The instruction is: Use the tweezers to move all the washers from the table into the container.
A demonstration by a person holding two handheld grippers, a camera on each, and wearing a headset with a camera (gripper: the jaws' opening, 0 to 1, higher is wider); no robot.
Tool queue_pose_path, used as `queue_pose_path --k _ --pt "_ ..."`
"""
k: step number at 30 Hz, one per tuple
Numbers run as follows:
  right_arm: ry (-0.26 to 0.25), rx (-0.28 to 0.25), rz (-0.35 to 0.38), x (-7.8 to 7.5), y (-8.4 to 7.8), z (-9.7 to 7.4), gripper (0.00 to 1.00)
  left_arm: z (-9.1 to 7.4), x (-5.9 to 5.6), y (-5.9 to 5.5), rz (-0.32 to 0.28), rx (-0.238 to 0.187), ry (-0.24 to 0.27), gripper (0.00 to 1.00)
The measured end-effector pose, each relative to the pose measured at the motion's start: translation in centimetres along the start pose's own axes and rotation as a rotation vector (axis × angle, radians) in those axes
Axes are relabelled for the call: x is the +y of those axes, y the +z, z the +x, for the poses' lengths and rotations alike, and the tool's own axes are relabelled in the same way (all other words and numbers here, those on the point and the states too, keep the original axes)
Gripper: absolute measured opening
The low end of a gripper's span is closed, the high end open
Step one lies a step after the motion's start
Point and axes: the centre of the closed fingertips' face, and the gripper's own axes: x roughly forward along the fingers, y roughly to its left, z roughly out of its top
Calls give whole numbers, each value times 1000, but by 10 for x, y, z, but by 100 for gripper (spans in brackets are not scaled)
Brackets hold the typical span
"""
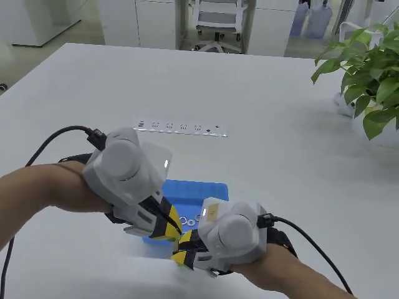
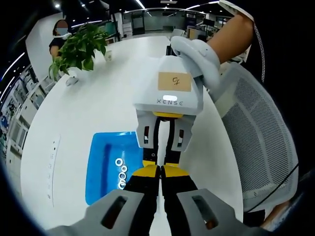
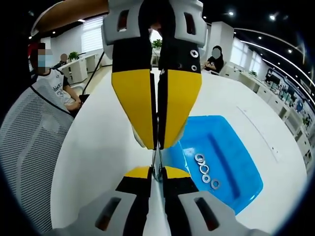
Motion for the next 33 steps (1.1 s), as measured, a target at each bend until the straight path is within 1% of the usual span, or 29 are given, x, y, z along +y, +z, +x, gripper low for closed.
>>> queue_pose_path --k 6,15,24,33 --pt "-1 -2 -1 1 0 0 10 0 0 0 5 3 0 5" --pt "-1 -1 -8 4 1 -3 10 -1 -3 1 9 4 2 5" --pt "-6 -8 -14 5 8 -10 10 -10 -5 7 16 1 11 5" --pt "-14 -8 -30 5 11 -13 10 -14 -6 8 22 -1 19 5"
